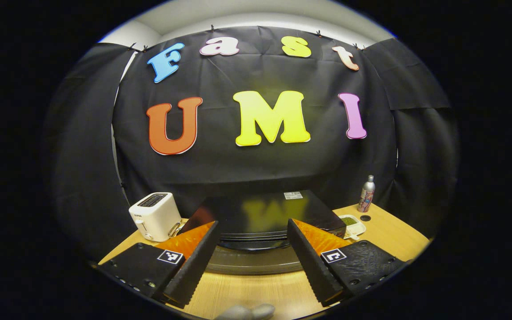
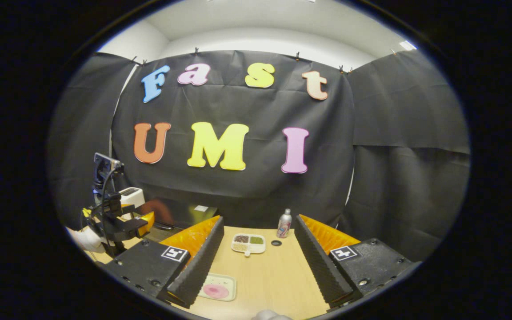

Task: Open the electric oven with the left hand, put the food in, and close the electric oven.

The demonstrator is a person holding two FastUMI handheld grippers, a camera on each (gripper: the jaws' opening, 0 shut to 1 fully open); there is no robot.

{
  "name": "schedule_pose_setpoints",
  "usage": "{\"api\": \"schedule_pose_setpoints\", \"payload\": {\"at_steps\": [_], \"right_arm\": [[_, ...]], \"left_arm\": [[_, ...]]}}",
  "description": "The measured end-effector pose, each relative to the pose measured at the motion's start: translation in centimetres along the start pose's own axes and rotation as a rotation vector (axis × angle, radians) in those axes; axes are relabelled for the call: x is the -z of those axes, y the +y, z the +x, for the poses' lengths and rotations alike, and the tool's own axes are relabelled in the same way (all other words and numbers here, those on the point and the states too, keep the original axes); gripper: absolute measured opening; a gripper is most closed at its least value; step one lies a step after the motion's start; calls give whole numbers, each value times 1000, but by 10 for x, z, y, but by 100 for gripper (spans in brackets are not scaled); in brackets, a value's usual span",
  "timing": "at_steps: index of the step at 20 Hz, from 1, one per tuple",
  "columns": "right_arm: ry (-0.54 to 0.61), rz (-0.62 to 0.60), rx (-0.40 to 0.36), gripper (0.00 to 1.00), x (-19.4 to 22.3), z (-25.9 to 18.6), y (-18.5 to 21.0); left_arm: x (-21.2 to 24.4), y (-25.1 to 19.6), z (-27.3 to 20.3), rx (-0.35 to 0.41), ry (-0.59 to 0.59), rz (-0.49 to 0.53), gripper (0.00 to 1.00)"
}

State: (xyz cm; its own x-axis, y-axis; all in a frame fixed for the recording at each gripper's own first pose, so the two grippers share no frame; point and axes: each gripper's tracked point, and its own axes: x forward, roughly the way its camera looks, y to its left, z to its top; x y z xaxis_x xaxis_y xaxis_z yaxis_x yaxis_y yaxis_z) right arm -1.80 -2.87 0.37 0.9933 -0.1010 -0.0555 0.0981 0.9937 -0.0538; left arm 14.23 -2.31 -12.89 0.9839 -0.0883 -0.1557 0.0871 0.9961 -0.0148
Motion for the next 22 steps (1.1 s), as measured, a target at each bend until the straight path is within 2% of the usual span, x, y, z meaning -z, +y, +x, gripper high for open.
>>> {"api": "schedule_pose_setpoints", "payload": {"at_steps": [8, 22], "right_arm": [[40, -19, 41, 97, 6, 2, -9], [47, -10, 11, 98, 11, 0, 0]], "left_arm": [[44, 2, 48, 5, 82, -1, 97], [51, 0, 51, 44, 150, -35, 96]]}}
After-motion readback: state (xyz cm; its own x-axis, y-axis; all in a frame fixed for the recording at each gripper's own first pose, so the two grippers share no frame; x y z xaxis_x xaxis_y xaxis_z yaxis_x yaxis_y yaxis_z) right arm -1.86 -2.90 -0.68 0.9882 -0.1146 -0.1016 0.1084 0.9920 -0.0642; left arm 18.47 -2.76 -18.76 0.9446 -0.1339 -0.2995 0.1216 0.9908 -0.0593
